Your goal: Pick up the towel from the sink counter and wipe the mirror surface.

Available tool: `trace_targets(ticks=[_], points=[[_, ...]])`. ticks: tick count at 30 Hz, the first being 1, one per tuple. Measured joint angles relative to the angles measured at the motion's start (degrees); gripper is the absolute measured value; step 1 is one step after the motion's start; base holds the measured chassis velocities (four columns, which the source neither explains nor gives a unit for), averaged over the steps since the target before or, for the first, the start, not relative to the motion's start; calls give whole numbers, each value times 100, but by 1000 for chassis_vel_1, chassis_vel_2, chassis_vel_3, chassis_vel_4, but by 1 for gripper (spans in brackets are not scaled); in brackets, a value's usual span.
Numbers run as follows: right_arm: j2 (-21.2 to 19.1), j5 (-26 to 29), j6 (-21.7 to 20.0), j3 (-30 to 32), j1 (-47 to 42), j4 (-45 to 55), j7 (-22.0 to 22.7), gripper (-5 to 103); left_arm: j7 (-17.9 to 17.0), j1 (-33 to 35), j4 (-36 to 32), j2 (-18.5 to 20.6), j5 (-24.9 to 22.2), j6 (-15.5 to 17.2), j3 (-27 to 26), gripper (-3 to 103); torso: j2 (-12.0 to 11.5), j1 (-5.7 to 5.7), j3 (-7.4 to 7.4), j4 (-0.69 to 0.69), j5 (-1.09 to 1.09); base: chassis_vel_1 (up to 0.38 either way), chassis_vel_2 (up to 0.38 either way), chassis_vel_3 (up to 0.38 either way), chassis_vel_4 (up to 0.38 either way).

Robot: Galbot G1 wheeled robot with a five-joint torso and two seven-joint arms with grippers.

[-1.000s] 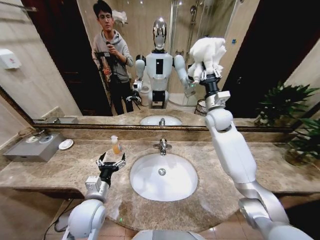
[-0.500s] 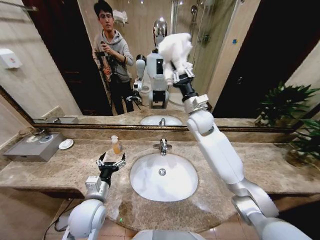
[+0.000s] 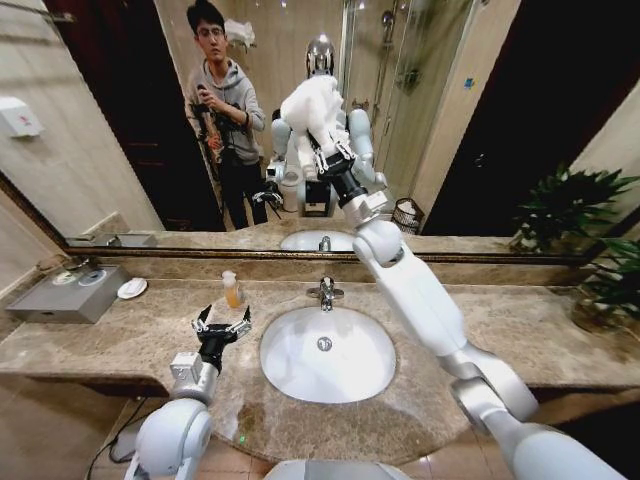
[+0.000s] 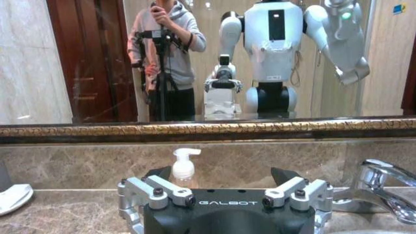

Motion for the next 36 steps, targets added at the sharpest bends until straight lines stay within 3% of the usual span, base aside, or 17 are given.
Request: trace_targets(ticks=[7,16,24,31,36], points=[[-465,-60,-126,642,-311,138,375,18,0,0,0,0,0,0,0,100,0,-1,0,-6,2,0,0,0,0],[-726,191,-124,1641,-315,-120,358,18,0,0,0,0,0,0,0,100,2,-3,-2,-1,2,0,0,0,0],[-991,520,-171,2714,-431,-281,341,18,0,0,0,0,0,0,0,100,1,1,1,-5,4,0,0,0,0],[-1145,1244,-254,2631,-986,544,-22,18,0,-1,0,0,0,0,0,100,0,3,1,-5,5,0,0,0,0],[-1066,1365,-221,2369,-1441,1314,-145,18,0,0,0,0,0,0,0,100,0,0,0,1,2,0,0,0,0]])
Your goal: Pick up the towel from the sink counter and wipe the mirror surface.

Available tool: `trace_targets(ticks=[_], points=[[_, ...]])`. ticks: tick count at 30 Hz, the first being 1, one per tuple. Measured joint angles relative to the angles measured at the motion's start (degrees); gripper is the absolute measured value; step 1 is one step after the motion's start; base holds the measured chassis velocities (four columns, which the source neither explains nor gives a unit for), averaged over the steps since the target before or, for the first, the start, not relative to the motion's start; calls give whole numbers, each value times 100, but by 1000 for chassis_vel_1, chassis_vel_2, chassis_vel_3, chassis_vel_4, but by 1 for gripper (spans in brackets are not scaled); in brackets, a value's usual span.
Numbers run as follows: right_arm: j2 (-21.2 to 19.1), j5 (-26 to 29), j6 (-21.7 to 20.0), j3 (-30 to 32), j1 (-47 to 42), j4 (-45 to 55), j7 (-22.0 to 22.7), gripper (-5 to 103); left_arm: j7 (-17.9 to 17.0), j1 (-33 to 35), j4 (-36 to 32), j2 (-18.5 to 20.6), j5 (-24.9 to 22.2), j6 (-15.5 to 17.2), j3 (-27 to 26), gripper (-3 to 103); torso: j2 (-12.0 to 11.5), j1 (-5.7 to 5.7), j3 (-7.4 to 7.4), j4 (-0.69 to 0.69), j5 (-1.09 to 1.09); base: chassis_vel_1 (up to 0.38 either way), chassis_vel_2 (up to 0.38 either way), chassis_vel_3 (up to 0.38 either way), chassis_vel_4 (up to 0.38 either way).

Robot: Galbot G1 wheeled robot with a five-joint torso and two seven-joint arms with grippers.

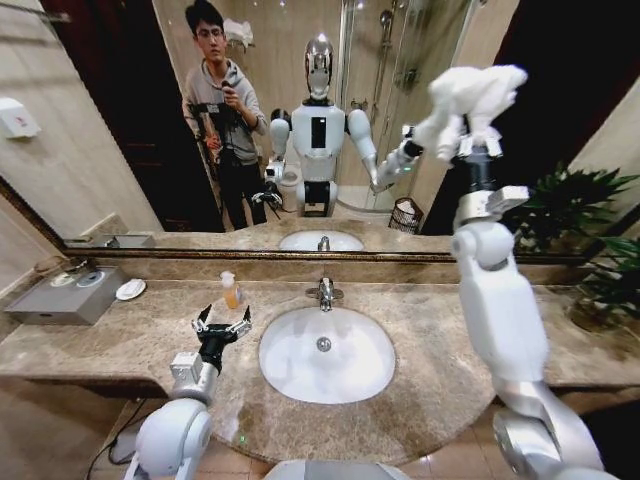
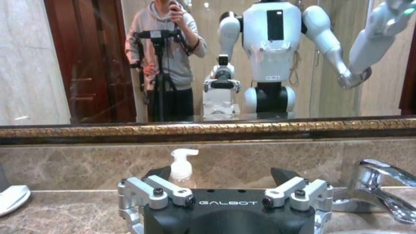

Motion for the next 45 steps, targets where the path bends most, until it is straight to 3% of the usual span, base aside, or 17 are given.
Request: trace_targets(ticks=[5,21,26,35,45], points=[[-59,-44,37,99,-526,609,-89,18,0,0,0,0,0,0,0,100,0,-1,0,-8,0,0,0,0,0],[-174,-103,47,330,-778,817,-77,18,0,-1,0,0,0,0,0,100,1,-1,-1,-6,0,20,22,-29,-25],[-47,-177,43,87,-618,772,-48,18,0,0,0,1,0,0,-1,100,1,-1,0,-1,-3,111,106,-102,-109],[154,-177,9,-432,-337,871,80,18,0,0,0,0,0,0,0,100,1,0,0,-5,0,35,36,-26,-22],[835,-640,-108,-643,605,365,215,18,0,0,0,0,0,0,0,100,1,0,0,-2,-3,0,0,0,0]])
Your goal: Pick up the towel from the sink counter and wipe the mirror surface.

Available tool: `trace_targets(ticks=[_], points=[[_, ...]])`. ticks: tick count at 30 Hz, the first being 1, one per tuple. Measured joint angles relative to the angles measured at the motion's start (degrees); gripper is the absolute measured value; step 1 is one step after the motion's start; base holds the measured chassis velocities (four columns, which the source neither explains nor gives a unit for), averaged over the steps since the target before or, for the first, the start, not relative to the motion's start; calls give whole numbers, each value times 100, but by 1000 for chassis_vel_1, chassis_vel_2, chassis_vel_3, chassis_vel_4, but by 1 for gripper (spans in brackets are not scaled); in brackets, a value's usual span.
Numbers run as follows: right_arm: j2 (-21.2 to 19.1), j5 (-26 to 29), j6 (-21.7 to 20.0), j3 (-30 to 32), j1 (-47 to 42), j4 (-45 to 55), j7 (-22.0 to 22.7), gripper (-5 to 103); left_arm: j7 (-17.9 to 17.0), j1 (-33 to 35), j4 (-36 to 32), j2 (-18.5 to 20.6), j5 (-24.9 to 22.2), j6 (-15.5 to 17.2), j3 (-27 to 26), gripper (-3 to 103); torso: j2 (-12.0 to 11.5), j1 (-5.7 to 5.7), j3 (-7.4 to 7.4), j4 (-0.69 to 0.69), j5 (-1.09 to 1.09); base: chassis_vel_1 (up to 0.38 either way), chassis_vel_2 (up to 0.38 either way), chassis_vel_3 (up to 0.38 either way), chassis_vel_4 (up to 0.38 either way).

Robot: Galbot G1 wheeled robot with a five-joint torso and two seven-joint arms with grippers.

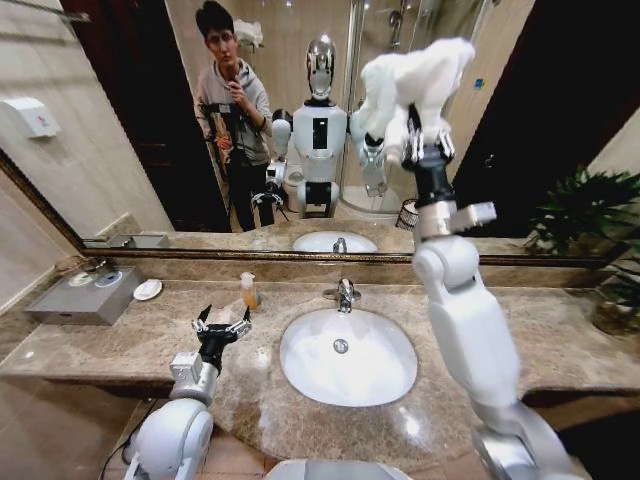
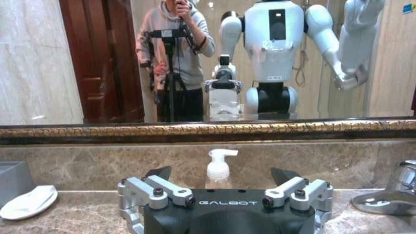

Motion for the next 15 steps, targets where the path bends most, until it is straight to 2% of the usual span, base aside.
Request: trace_targets(ticks=[8,15], points=[[151,-122,-60,-13,81,-103,-37,18,0,0,0,0,0,0,0,100,0,0,0,-4,3,0,0,0,0],[99,-84,-59,8,69,-96,-32,18,0,0,0,0,0,0,1,100,0,0,0,-5,3,88,70,-96,-72]])
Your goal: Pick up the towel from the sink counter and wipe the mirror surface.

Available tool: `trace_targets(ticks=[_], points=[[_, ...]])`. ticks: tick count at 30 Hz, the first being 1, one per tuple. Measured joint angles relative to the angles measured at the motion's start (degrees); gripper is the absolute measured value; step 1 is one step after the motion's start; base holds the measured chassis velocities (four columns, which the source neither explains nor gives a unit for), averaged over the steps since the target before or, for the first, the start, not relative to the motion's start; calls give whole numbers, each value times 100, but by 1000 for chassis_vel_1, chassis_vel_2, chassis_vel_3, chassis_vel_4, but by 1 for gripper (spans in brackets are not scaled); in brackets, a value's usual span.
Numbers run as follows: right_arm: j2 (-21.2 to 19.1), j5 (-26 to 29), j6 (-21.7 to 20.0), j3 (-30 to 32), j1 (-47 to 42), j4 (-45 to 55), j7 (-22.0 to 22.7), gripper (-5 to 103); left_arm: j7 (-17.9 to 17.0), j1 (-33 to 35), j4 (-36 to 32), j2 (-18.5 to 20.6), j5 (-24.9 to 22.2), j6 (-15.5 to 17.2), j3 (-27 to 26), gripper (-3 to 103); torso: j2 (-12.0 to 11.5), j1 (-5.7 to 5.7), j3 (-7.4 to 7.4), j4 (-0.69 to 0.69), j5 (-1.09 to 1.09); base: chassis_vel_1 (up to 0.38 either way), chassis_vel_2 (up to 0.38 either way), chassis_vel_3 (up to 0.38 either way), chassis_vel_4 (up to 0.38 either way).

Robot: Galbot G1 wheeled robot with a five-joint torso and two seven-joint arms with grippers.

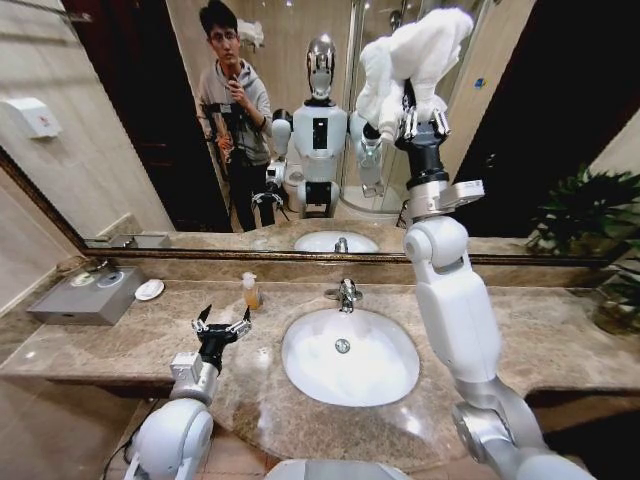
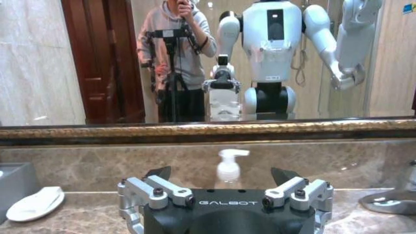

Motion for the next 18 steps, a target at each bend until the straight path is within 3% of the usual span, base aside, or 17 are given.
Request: trace_targets(ticks=[5,10,18], points=[[102,76,19,-40,139,-139,-58,18,0,0,0,1,0,0,-2,100,0,0,0,7,-5,165,156,-158,-148],[461,90,5,-154,514,-405,-70,18,-1,0,0,2,0,0,-3,100,0,0,-1,2,-3,108,94,-65,-103],[1143,-722,-35,-215,1173,-1209,399,18,0,0,0,-1,0,0,0,100,0,0,0,2,-2,-27,-37,25,27]])
